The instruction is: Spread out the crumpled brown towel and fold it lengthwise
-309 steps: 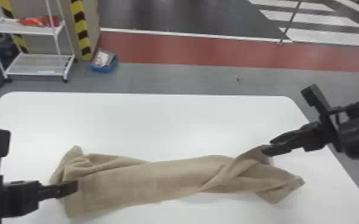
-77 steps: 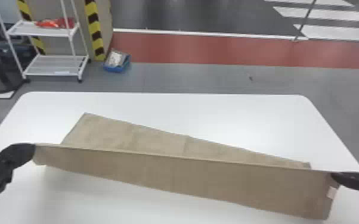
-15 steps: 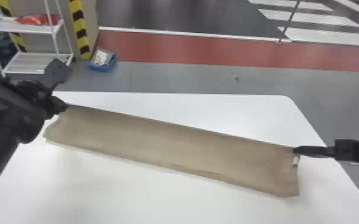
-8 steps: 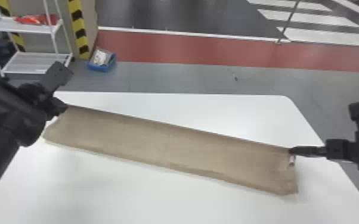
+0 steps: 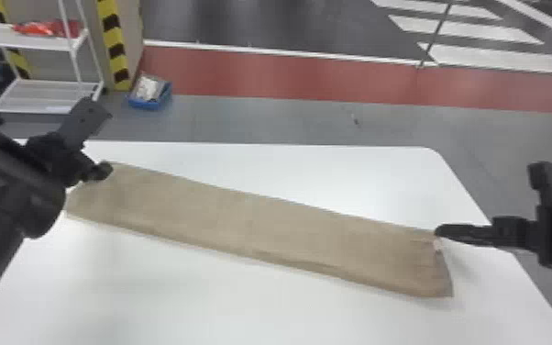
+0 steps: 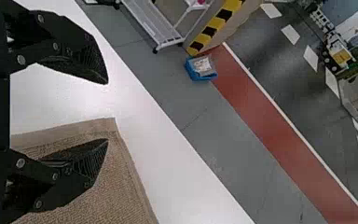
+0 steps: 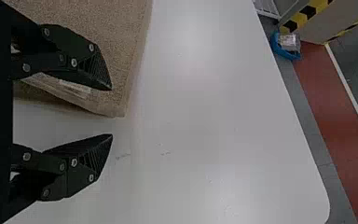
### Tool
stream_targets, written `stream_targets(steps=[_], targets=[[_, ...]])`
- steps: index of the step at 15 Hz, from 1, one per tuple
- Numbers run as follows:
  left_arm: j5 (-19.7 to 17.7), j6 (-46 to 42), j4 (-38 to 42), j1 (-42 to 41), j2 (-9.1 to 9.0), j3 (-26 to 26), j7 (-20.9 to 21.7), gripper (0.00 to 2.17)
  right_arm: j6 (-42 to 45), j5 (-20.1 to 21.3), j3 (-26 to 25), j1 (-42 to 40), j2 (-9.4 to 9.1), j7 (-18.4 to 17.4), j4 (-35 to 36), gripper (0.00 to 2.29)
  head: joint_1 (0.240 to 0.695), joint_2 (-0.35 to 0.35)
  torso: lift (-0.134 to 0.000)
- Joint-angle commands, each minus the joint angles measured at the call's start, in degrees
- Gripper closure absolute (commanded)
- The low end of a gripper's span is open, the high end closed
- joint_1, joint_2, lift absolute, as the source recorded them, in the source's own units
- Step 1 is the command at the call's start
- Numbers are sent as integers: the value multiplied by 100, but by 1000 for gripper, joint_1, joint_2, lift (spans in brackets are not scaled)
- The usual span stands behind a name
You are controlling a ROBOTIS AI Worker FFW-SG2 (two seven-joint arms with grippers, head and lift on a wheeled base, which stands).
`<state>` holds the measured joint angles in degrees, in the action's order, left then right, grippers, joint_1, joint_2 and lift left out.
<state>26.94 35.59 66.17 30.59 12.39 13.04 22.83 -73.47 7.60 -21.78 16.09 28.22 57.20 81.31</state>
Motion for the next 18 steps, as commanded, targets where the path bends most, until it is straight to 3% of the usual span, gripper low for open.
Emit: stream_targets(steps=[1, 18], targets=[[-31, 305, 221, -44, 26, -65, 152, 80, -32, -66, -133, -36, 0, 2, 69, 66, 695, -180, -124], [-66, 533, 643, -273, 53, -320, 521, 100, -155, -365, -309, -238, 0, 2, 201, 70, 695, -178, -124]])
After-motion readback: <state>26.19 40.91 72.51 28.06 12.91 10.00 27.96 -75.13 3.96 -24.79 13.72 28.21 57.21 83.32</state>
